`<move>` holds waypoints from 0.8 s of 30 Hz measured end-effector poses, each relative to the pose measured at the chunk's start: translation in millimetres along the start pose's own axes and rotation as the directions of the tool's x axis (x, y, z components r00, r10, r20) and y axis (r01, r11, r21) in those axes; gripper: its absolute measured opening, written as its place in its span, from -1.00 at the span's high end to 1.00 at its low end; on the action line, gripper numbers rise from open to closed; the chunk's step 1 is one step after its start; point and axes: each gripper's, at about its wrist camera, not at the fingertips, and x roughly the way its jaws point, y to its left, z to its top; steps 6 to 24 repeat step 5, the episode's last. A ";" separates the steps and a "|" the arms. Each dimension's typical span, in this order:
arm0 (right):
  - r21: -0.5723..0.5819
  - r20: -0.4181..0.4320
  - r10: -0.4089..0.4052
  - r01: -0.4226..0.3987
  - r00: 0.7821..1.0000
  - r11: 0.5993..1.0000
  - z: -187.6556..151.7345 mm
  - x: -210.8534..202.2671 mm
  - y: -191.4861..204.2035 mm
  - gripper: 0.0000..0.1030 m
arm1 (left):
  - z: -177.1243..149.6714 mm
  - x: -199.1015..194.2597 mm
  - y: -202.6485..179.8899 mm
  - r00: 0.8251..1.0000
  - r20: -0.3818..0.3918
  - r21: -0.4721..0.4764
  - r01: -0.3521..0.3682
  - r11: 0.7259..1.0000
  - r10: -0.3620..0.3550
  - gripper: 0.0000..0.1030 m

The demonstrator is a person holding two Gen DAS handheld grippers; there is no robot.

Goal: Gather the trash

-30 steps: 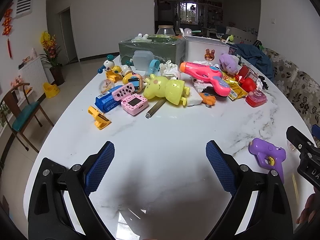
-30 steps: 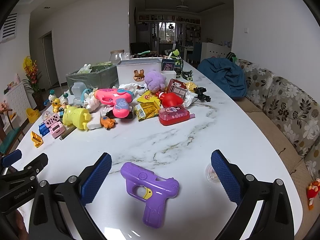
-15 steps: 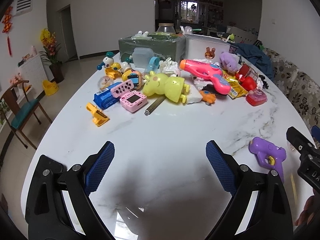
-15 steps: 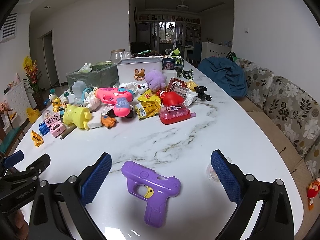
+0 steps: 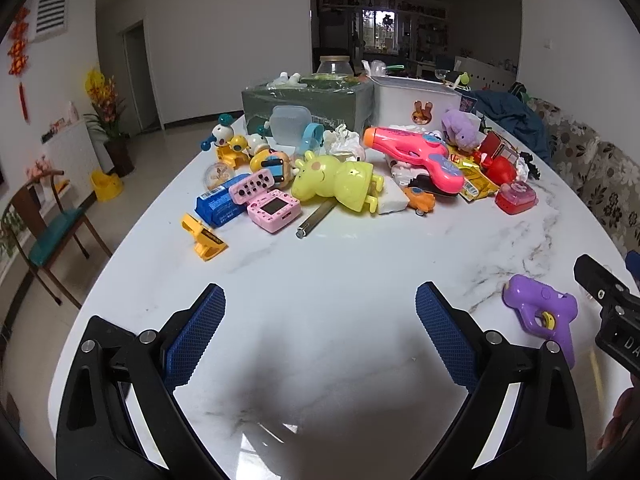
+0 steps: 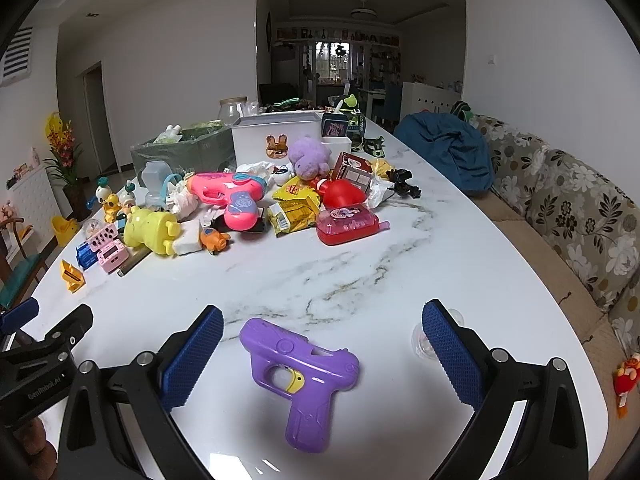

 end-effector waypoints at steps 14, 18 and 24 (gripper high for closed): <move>-0.001 0.006 -0.003 0.003 1.000 1.000 -0.5 -1.2 -0.4 -0.91 | -0.4 -1.0 0.4 0.999 0.006 -0.013 0.032 0.999 -0.032 -0.82; -0.001 0.006 -0.003 0.003 1.000 1.000 -0.5 -1.2 -0.4 -0.91 | -0.4 -1.0 0.4 0.999 0.006 -0.013 0.032 0.999 -0.032 -0.82; -0.001 0.006 -0.003 0.003 1.000 1.000 -0.5 -1.2 -0.4 -0.91 | -0.4 -1.0 0.4 0.999 0.006 -0.013 0.032 0.999 -0.032 -0.82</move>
